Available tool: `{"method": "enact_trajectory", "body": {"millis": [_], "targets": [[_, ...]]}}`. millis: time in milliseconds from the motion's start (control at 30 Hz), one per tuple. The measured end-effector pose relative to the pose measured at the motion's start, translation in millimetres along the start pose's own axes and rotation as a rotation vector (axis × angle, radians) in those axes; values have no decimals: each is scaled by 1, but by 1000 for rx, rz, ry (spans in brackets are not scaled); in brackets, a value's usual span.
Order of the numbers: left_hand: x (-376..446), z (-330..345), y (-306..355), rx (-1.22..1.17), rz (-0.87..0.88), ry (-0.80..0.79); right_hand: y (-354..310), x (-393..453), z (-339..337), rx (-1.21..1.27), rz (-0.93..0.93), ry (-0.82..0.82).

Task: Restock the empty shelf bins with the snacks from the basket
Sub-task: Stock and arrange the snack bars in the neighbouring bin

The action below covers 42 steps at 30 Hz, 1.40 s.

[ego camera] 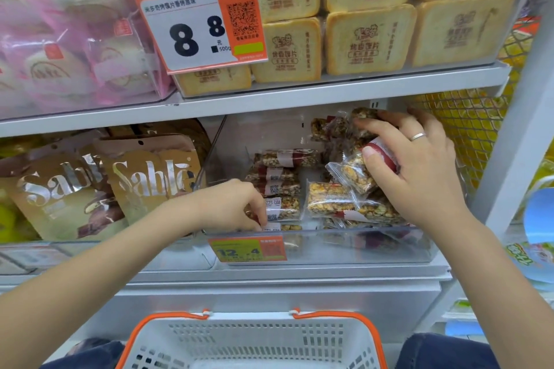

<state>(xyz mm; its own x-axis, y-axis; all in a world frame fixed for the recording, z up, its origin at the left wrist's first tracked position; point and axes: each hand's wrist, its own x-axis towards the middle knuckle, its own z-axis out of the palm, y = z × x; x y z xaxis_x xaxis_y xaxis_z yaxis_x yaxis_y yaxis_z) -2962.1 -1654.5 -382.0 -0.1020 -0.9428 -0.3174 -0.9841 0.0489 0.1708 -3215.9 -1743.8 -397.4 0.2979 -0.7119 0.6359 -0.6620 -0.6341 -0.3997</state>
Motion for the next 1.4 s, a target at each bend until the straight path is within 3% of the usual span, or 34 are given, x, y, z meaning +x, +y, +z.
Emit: {"method": "enact_trajectory", "body": {"millis": [100,200,300,400,467,567,633,733,867,1000,1233,1300,1400], "targets": [[18,-18,1,-129,-43,135,0,0,1,-5,3,8],[65,-30,-5,-84,-131,328,-2,1,2,-11,-2,5],[107,-30,-7,-87,-38,236,0,0,2,-45,-19,8],[132,-21,-17,110,-32,84,4,0,1,-57,-41,18],[137,-20,-20,210,33,192,5,0,1,-54,-51,16],[132,-32,-21,178,153,383,7,2,0,-53,-70,-3],[125,-44,-26,81,170,336,8,2,0,-51,-80,-2],[111,-50,-39,-38,156,102,8,2,0,-38,-84,7],[103,-44,-44,-253,-104,88,6,2,1,-31,-80,15],[106,-31,-42,-205,-294,-149,6,3,1,-29,-70,20],[132,-47,-57,-218,-125,238,8,3,2,-35,-81,24],[145,-46,-62,-168,-94,260,8,3,2,-32,-82,25],[158,-43,-65,-42,-93,174,9,3,2,-36,-84,33]]}}
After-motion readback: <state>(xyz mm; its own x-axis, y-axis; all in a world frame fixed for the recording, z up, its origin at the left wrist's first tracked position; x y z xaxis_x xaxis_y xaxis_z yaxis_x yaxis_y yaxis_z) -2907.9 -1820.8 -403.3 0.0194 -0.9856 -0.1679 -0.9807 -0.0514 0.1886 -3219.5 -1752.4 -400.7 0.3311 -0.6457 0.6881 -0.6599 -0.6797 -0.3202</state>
